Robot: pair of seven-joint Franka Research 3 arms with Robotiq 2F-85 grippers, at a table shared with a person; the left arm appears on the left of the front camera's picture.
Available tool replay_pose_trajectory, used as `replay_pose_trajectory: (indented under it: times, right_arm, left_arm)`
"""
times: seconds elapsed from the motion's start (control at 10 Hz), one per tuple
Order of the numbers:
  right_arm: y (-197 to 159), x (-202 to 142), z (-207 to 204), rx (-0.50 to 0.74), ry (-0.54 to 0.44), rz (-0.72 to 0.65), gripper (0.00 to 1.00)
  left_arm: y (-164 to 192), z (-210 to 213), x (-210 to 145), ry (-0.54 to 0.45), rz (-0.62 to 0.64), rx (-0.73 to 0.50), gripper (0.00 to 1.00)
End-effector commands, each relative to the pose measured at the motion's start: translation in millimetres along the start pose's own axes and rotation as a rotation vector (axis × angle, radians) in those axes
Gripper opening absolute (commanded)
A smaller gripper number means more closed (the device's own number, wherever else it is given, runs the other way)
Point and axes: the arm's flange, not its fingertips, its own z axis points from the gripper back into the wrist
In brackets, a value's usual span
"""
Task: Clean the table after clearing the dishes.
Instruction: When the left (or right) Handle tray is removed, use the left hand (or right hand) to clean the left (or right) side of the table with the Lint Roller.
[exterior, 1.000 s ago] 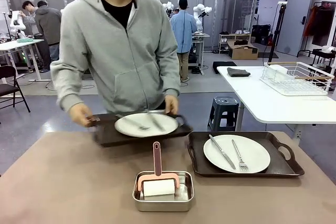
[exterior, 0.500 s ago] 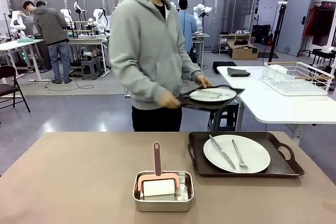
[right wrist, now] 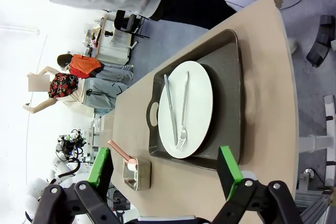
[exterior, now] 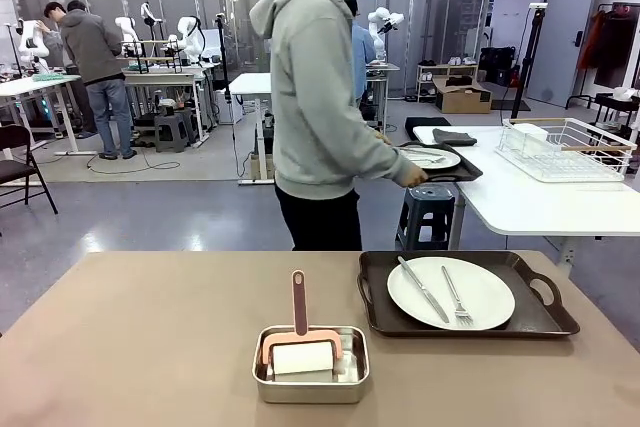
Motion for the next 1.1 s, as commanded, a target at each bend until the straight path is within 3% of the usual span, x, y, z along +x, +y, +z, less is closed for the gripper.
replay_pose_trajectory:
  times: [0.0, 0.2, 0.4, 0.7, 0.9, 1.0]
  right_arm:
    - [3.2, -0.9, 0.3, 0.005, 0.001, 0.003, 1.00]
    - [3.2, -0.9, 0.3, 0.005, 0.001, 0.003, 1.00]
    - [3.2, -0.9, 0.3, 0.005, 0.001, 0.003, 1.00]
    - [3.2, -0.9, 0.3, 0.005, 0.001, 0.003, 1.00]
    - [3.2, -0.9, 0.3, 0.005, 0.001, 0.003, 1.00]
    - [3.2, -0.9, 0.3, 0.005, 0.001, 0.003, 1.00]
  left_arm:
    - [-47.7, -41.9, 24.1, 0.104, -0.243, -0.008, 1.00]
    - [-140.0, -123.7, 28.8, 0.339, -0.655, -0.027, 1.00]
    - [-204.9, -196.9, 1.6, 0.537, -0.899, -0.152, 1.00]
    - [-271.9, -275.0, -87.8, 0.791, -1.216, -0.234, 1.00]
    - [-284.5, -294.6, -143.3, 0.932, -1.259, -0.316, 1.00]
    - [-289.7, -296.9, -164.4, 0.993, -1.219, -0.395, 1.00]
